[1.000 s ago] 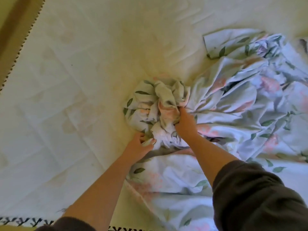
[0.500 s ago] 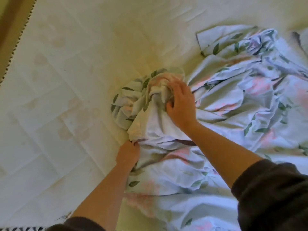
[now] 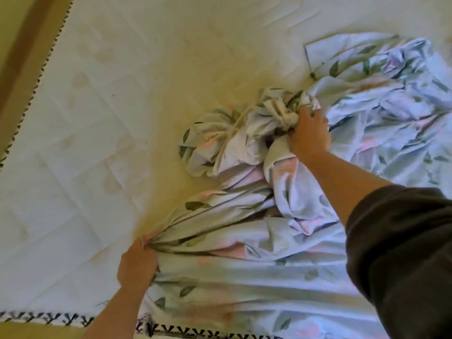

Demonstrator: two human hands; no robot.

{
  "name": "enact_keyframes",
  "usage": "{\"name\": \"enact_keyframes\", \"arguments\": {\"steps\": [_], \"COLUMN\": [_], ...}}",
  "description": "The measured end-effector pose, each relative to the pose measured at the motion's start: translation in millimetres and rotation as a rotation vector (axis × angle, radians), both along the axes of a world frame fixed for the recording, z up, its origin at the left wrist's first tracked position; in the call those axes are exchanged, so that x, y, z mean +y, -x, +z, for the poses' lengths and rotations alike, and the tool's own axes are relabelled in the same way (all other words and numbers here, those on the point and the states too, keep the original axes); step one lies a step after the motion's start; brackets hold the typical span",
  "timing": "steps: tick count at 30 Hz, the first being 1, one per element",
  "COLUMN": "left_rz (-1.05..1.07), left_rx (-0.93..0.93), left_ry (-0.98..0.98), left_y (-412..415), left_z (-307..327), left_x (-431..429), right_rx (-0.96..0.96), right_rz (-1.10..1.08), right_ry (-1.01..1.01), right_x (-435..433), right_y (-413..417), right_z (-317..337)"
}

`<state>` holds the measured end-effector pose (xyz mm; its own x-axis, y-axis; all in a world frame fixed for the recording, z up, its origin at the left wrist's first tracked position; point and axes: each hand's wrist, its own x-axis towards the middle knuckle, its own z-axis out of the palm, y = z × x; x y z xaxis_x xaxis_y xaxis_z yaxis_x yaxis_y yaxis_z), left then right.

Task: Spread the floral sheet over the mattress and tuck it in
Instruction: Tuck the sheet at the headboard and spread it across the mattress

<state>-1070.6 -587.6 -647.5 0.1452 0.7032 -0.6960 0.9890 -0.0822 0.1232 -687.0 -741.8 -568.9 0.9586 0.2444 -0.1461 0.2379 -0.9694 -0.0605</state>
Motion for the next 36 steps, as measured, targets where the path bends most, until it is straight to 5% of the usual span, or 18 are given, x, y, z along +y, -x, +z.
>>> {"name": "enact_keyframes", "arguments": {"steps": [3,6,9,11,13,17,21,25,33,36], "left_rz": [-0.196,-0.446,-0.684,-0.813,-0.739,-0.348,-0.408,-0.468,0.02,-0.317], "left_rx": [-0.027,-0.28,-0.345,-0.234,-0.169,0.011,0.018,-0.199,0.061,0.016], "left_ry": [-0.069,-0.034,0.052,-0.051,-0.162,-0.185,-0.219,0.04,-0.224,-0.381], "left_y": [-32,-89,-125,-123,-101,-31,-31,-74,3,4], "left_z": [1,-3,-1,-1,-7,-13,-12,-12,3,11], "left_x": [-2,-10,-29,-29,-16,30,34,11,59,28], "right_rx": [-0.125,-0.171,-0.055,-0.073,-0.139,-0.116,-0.028,-0.017,-0.026,0.064], "right_rz": [0.287,0.759,1.146,1.151,0.922,0.787,0.643,0.885,1.035,0.942], "right_ry": [0.104,0.105,0.455,0.604,0.627,0.588,0.374,0.346,0.05,0.054], "right_x": [18,36,28,12,2,-15,-2,-2,-72,-84], "right_y": [29,75,107,101,81,46,75,128,190,223], "right_z": [-12,-33,-51,-55,-44,-35,-56,-64,-72,-64]}}
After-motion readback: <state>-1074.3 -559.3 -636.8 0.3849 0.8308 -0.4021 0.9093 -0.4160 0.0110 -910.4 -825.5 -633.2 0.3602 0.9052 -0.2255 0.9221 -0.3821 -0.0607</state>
